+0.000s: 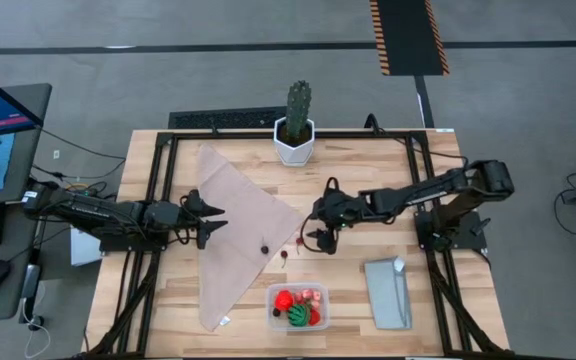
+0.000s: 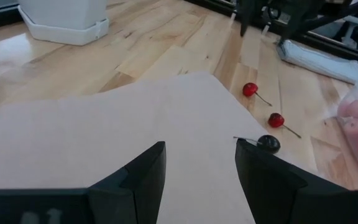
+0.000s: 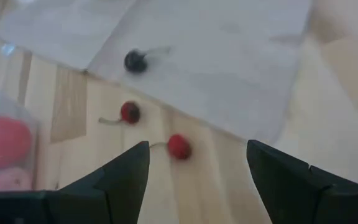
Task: Pick and placing Produce into tupperware
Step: Put the top red cherry into the transparent bin
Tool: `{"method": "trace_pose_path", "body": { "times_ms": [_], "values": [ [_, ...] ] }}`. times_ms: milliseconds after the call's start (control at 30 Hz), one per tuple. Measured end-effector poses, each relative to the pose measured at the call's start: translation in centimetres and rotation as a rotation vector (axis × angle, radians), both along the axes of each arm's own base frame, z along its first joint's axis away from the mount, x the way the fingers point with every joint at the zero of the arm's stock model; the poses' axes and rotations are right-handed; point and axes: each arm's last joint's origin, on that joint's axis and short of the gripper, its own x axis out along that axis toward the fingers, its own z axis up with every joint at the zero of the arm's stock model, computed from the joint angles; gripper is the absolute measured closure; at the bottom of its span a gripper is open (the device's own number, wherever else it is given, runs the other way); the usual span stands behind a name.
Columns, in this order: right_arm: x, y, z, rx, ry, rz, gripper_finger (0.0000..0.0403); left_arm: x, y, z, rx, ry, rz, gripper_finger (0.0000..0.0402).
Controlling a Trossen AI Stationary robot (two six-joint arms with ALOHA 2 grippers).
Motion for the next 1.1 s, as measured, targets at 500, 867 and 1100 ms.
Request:
{"method": "trace_pose_path", "body": {
  "times_ms": [500,867,1100],
  "values": [
    [1.9,0.6,-3.4,0.008,0.069,0.017,0.0112,0.0,0.0,0.0,-0.001,0.001,-0.001,0.0219],
    [2.4,0.6,-5.4,0.012,0.090,0.023,0.0112,0.0,0.0,0.0,-0.001,0.000,-0.001,0.0219],
    [2.6,0.7,-5.3,0.023,0.076,0.017,0.0112,0.0,0.0,0.0,-0.001,0.000,-0.001,0.0219]
  ]
}}
